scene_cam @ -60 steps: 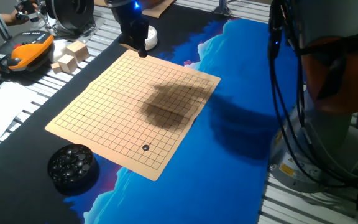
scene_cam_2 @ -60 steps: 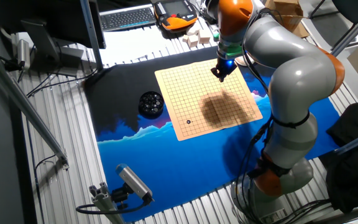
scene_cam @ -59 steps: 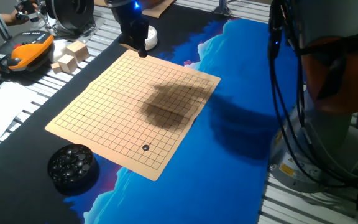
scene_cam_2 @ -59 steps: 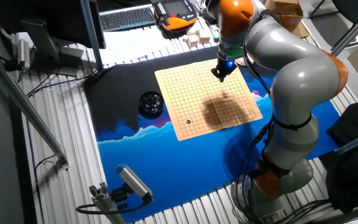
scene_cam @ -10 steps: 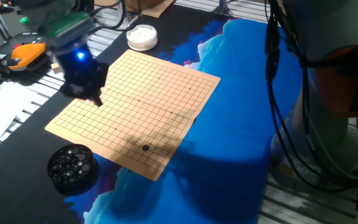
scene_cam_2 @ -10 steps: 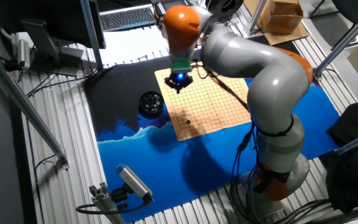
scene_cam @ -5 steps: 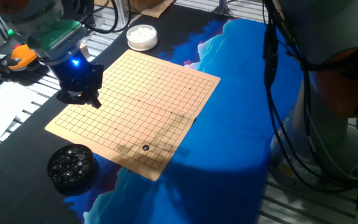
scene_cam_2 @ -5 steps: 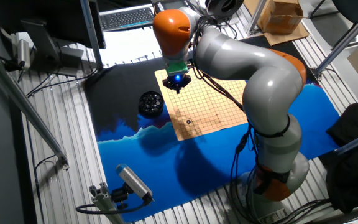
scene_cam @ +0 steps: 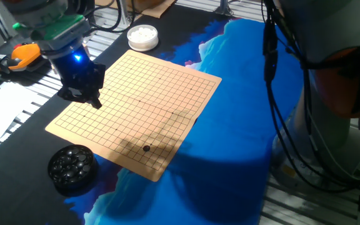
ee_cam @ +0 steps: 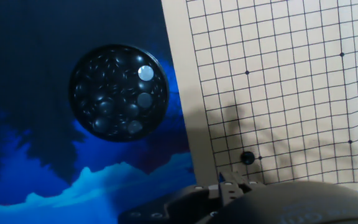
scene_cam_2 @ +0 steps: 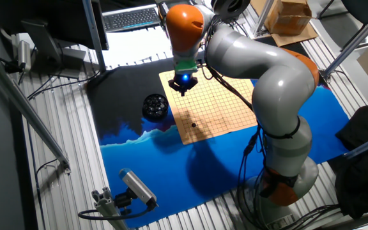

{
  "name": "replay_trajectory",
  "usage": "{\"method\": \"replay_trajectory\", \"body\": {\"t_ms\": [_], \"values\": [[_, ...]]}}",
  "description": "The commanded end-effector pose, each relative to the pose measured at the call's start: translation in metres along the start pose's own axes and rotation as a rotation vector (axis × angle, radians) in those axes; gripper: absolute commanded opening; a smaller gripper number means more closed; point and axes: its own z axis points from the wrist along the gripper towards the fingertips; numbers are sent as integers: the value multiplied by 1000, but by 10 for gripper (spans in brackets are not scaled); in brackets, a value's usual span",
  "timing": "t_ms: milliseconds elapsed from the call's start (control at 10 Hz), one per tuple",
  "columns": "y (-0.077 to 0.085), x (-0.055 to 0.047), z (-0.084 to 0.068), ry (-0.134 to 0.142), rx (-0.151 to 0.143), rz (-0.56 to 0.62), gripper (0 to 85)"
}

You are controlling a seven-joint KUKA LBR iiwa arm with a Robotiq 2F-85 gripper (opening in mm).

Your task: Play the first move as black on the 3-4 point in the upper right corner of the Go board

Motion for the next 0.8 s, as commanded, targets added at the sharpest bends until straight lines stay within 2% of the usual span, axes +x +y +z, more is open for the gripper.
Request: {"method": "replay_trajectory", "body": {"t_ms": [0, 100, 200, 300, 400, 600, 700], "values": [[7, 0, 2, 3, -9, 14, 0], [20, -1, 4, 12, -61, 29, 0], [30, -2, 4, 7, -107, 47, 0], [39, -2, 4, 9, -114, 65, 0], [50, -3, 6, 5, -101, 86, 0], [68, -7, 20, -23, -83, 125, 340], [73, -11, 26, -18, -93, 135, 340]]}}
